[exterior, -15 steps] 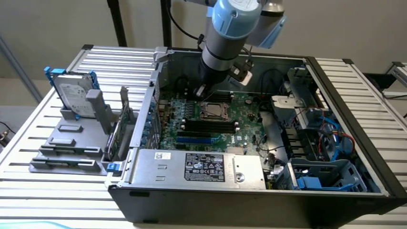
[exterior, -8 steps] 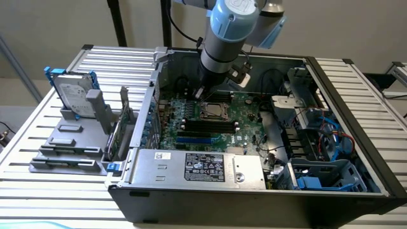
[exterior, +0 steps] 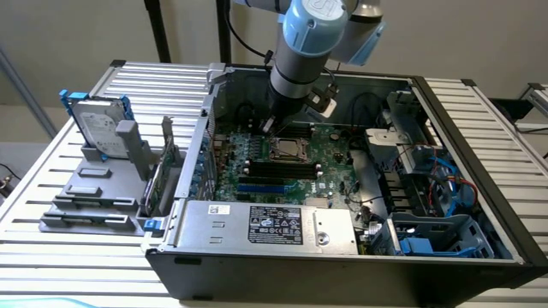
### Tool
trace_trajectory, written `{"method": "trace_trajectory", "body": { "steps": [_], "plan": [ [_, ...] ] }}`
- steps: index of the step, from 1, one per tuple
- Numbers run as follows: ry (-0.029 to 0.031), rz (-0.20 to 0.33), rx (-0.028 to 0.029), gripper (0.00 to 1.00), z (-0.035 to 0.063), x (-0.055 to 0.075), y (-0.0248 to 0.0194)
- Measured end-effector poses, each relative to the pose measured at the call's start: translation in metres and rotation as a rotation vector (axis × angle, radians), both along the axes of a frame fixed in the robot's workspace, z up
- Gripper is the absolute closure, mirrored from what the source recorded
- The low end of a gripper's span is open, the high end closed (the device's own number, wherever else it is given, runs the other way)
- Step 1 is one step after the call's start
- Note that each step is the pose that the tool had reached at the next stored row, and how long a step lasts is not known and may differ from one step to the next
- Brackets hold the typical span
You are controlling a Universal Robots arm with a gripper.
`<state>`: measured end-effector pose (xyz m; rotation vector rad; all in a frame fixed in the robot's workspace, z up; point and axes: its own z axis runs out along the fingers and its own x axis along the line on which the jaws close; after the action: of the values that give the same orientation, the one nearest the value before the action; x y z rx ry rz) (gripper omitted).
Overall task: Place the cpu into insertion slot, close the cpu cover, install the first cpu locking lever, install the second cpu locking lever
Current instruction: 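Install the first cpu locking lever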
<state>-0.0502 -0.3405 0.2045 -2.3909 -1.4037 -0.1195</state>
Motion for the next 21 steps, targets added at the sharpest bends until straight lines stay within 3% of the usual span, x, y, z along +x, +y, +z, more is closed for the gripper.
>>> {"method": "trace_trajectory", "body": {
  "steps": [14, 21],
  "plan": [
    [0.0000, 0.000, -0.0094, 0.89, -0.0036, 0.0013, 0.0022],
    [0.0000, 0.000, -0.0194, 0.89, -0.0041, 0.0056, 0.0035]
  ]
}}
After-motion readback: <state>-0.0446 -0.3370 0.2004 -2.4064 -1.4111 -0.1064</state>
